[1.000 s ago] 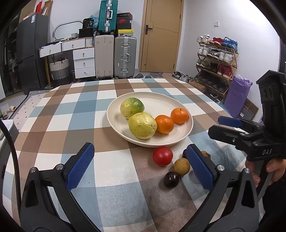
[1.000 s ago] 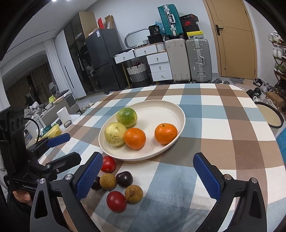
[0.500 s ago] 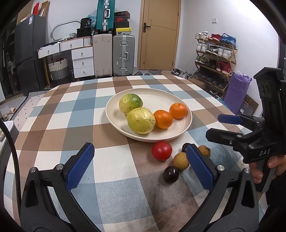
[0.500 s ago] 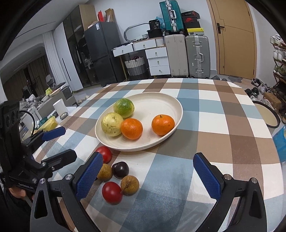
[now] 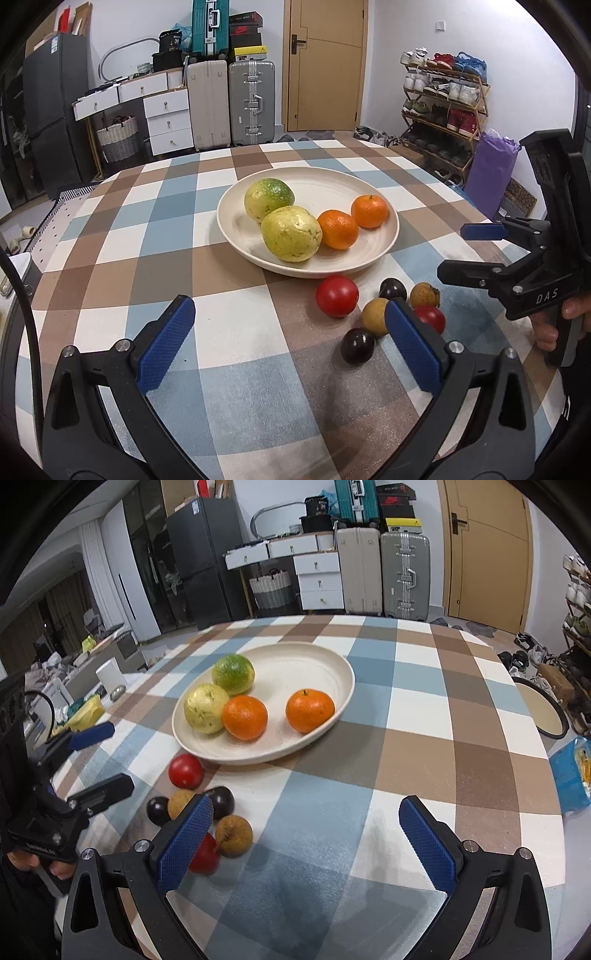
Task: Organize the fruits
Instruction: 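Move both tools back toward the tomatoes and plums beside the plate, then grasp the dark plum with the left tool while the right tool grasps a brown fruit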
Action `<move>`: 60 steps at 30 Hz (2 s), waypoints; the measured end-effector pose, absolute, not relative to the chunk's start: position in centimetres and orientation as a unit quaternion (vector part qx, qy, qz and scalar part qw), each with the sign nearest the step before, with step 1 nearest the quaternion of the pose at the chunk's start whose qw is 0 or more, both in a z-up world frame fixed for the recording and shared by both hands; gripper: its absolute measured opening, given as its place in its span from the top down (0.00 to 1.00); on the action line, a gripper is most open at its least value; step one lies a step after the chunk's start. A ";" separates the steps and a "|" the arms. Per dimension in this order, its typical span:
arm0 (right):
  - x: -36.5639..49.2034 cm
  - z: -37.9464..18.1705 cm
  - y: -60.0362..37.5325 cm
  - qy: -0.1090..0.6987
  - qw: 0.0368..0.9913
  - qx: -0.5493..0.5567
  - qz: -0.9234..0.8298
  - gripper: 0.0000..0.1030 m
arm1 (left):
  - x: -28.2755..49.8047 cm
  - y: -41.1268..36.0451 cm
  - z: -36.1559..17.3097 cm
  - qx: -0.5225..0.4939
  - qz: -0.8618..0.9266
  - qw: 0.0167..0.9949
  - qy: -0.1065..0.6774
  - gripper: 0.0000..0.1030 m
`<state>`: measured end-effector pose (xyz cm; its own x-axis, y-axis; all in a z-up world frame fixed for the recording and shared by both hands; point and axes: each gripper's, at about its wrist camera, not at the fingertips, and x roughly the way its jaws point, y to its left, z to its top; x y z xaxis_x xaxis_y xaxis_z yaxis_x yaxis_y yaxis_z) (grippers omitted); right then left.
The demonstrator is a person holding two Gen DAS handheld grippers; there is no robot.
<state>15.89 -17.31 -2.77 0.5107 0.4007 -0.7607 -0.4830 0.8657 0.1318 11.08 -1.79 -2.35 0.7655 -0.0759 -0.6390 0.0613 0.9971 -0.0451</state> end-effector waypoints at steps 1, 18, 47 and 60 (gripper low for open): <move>15.9 -2.9 -17.3 0.427 0.866 -0.051 0.256 0.00 | 11.1 -1.8 -2.4 -0.011 -0.038 0.939 0.343 0.00; 15.3 -4.1 -17.1 0.449 0.846 -0.096 0.271 0.00 | 11.8 -2.9 -3.7 0.009 -0.067 0.920 0.386 0.00; 14.2 -4.5 -14.3 0.444 0.841 -0.104 0.292 0.06 | 12.4 -4.6 -5.0 0.006 -0.128 0.896 0.426 0.70; 13.7 -4.7 -13.5 0.446 0.831 -0.115 0.313 0.35 | 12.2 -5.0 -4.9 0.005 -0.137 0.896 0.422 0.80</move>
